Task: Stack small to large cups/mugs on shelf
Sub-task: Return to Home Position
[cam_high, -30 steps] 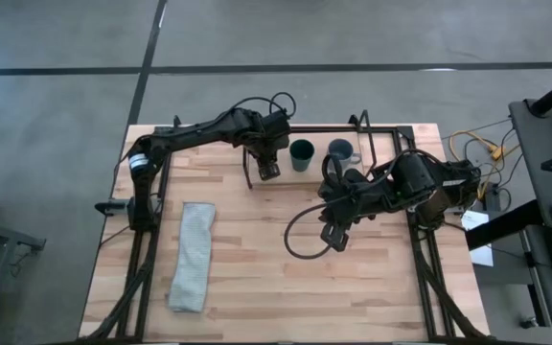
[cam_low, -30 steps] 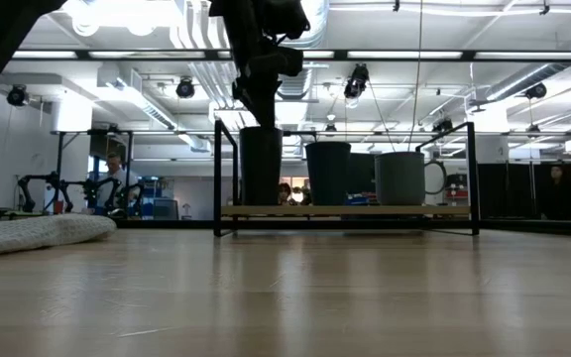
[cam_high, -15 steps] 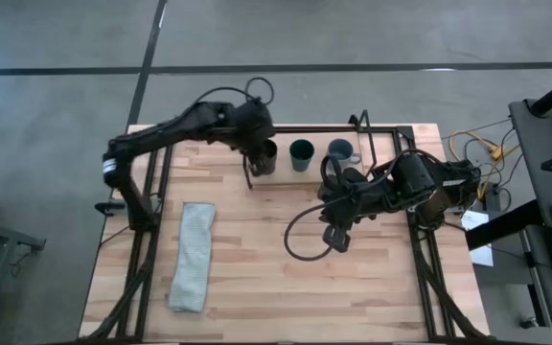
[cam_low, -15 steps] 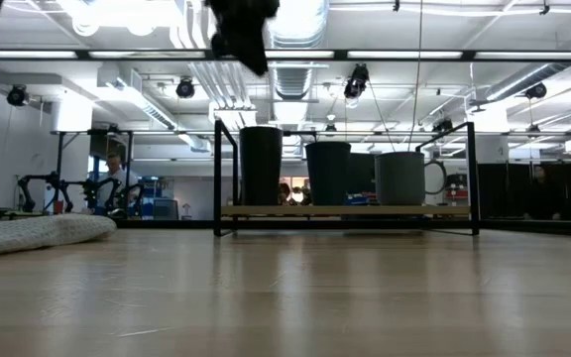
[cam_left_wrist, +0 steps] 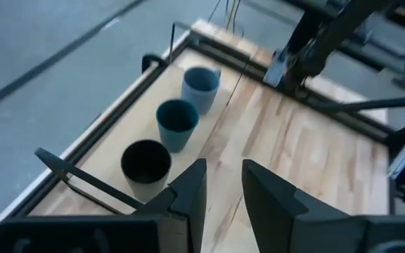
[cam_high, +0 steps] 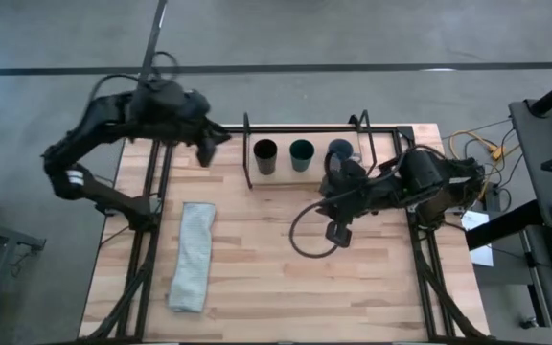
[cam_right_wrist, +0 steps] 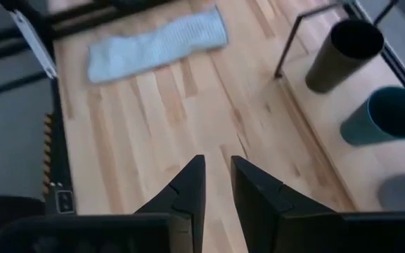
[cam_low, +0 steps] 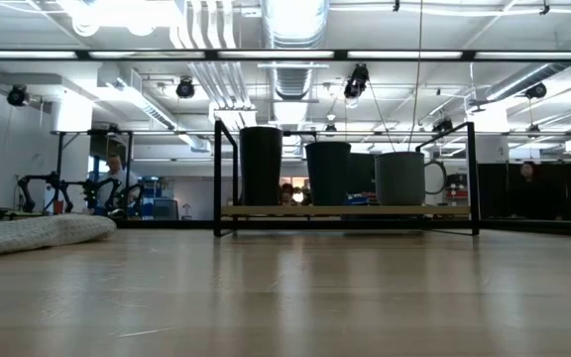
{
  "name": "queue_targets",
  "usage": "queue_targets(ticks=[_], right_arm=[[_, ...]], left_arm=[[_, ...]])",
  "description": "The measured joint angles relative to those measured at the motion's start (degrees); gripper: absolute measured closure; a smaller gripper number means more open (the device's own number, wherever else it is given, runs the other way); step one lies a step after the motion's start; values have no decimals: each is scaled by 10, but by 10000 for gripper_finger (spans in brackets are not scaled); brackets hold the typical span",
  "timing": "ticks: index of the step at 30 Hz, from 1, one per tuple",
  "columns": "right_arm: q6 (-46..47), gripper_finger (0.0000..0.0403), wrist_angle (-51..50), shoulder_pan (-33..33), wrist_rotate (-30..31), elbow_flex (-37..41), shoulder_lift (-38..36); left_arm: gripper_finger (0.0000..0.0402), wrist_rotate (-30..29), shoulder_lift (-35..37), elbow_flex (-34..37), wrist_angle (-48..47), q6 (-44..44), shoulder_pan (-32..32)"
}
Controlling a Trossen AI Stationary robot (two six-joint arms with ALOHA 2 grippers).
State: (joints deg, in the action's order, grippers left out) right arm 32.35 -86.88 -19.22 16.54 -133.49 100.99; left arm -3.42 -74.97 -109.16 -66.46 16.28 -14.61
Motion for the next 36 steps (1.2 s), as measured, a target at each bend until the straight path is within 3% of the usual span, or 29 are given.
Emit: queue_targets(ticks=[3, 8, 12, 16, 24, 30, 36], right_arm=[[-30, 339, 37, 0, 0, 0, -15], [-167, 339, 163, 17, -3, 5, -33], [-218, 339, 188, 73, -53, 21, -36], [-239, 339, 203, 136, -126, 79, -35], [-246, 339, 359, 221, -170, 246, -105], [-200, 339, 531, 234, -171, 454, -234], [-157, 339, 709, 234, -167, 657, -362]], left_arm=[[324, -1, 31, 0, 0, 11, 0], [324, -7, 61, 1, 0, 29, 0], [324, -13, 67, 1, 0, 30, 0], [324, -14, 64, 1, 0, 31, 0], [324, -25, 75, 21, -4, 29, 0], [324, -33, 153, 130, 21, 44, 0], [324, -22, 269, 345, 198, 37, 0]])
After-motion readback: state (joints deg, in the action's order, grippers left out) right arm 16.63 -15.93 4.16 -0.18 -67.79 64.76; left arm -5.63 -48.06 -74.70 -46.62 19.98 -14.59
